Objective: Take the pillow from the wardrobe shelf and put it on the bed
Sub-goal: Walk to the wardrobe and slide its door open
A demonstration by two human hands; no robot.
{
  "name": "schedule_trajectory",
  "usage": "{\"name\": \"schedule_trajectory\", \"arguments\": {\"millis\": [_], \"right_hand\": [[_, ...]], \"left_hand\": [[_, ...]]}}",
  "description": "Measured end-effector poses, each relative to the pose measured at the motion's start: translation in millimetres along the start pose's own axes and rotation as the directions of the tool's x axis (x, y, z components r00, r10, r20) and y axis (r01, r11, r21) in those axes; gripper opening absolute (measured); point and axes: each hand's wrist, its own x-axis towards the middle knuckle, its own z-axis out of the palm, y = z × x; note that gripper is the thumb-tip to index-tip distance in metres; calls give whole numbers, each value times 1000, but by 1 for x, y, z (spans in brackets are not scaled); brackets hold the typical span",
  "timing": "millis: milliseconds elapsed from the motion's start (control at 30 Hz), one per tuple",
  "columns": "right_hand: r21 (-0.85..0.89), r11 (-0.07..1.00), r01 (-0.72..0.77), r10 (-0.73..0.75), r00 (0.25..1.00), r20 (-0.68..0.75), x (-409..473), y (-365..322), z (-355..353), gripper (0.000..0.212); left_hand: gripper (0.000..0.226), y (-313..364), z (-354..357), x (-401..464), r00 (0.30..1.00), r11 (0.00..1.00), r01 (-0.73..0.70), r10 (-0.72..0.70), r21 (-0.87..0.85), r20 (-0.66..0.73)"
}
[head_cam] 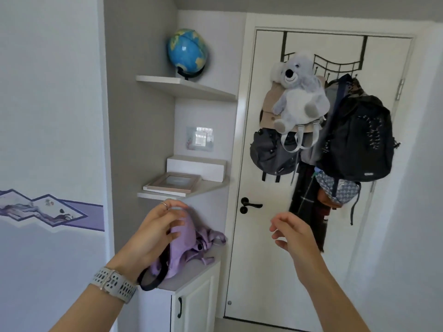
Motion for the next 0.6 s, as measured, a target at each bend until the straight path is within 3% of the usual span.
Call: {"name": "schedule_trajectory", "arguments": {"millis": [133,233,433,600], "right_hand": [[49,998,49,-57,981,183,75,11,61,15],[113,992,59,-93,940,327,105,21,128,21],[265,964,15,-171,798,578,121,23,282,26],[320,947,-6,-239,650,722,104,10,403,36]], "left_hand": [[19,4,-24,37,988,998,-69,70,13,-141],[15,5,-61,45,963,988,-70,102,135,-250],[16,35,-171,28,854,941,-143,274,308,-443],[16,77,-255,3,762,918,-140,339,371,-552]]}}
